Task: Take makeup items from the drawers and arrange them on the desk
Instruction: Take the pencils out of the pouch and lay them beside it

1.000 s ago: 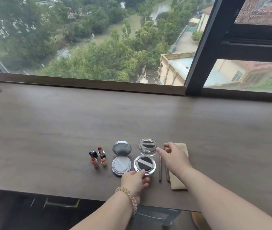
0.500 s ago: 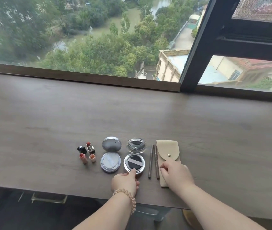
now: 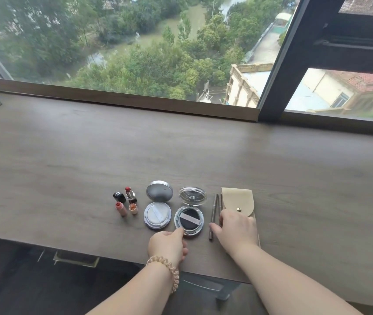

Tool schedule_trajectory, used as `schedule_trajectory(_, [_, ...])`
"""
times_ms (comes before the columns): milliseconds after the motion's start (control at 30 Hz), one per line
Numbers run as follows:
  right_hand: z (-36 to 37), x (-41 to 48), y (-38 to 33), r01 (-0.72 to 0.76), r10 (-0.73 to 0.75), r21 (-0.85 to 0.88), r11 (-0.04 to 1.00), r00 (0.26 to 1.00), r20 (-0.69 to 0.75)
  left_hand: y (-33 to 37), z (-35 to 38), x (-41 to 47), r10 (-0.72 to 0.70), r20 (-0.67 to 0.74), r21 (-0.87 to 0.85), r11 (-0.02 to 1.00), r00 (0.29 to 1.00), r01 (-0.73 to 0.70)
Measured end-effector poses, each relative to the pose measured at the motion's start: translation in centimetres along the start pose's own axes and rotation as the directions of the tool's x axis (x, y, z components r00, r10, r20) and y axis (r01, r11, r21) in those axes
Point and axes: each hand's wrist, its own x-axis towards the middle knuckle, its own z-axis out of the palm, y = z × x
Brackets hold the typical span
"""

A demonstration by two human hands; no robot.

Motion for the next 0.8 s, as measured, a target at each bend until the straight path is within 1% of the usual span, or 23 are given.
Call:
schedule_trajectory(100, [0.3, 0.2, -0.9, -0.04, 0.041, -0.034, 0.999, 0.999, 0.025, 0.0, -0.4, -0.3, -0.009, 0.032, -0.031, 0.999, 0.999, 0.01])
schedule_trajectory(167, [0.5, 0.3, -1.4, -0.071, 0.072, -0.015, 0.997, 0.996, 0.053, 0.1, -0.8, -0.3, -0.004, 0.044, -0.025, 1.0, 0.999, 0.005])
schedule_trajectory(233, [0.7, 0.4, -1.8, -0.109, 0.106, 0.032, 0.993, 0.991, 0.081, 0.3, -1.4, -0.4, 0.011, 0.072, -0.017, 1.0, 0.997, -0.01])
schedule_trajectory(367, [0.2, 0.1, -1.9, -0.194, 0.182, 0.101, 0.976, 0.977, 0.111, 1.1, -2.0, -0.8, 0.013, 0.215, -0.014, 1.0, 0.977, -0.01])
schedule_trajectory(467, [-1.7, -0.5, -1.6, -0.302, 0.284, 0.228, 0.926, 0.953, 0.107, 2.4, -2.1, -1.0, 0.053, 0.283, 0.03, 0.998, 0.958, -0.064])
schedule_trajectory(533, [-3.7, -0.8, -0.8, -0.355, 0.351, 0.344, 0.869, 0.933, 0.079, 3.8, -2.0, -1.0, 0.123, 0.295, 0.06, 0.987, 0.948, -0.147])
schedule_trajectory(600, [-6.2, -0.8, 0.4, -0.341, 0.38, 0.488, 0.803, 0.925, 0.021, 5.5, -1.7, -1.1, 0.215, 0.301, 0.068, 0.967, 0.929, -0.245])
schedule_trajectory(700, [-10.0, -0.6, 1.8, -0.204, 0.366, 0.74, 0.641, 0.929, -0.062, 8.8, -1.3, -1.9, 0.33, 0.333, 0.002, 0.937, 0.883, -0.35])
schedule_trajectory(767, [-12.4, -0.7, 2.1, -0.097, 0.327, 0.846, 0.525, 0.94, -0.096, 11.0, -1.2, -2.5, 0.407, 0.387, -0.014, 0.9, 0.827, -0.436])
schedule_trajectory(800, [-13.4, -0.8, 2.0, -0.046, 0.29, 0.882, 0.468, 0.951, -0.104, 12.0, -1.3, -2.7, 0.445, 0.428, -0.013, 0.873, 0.786, -0.487])
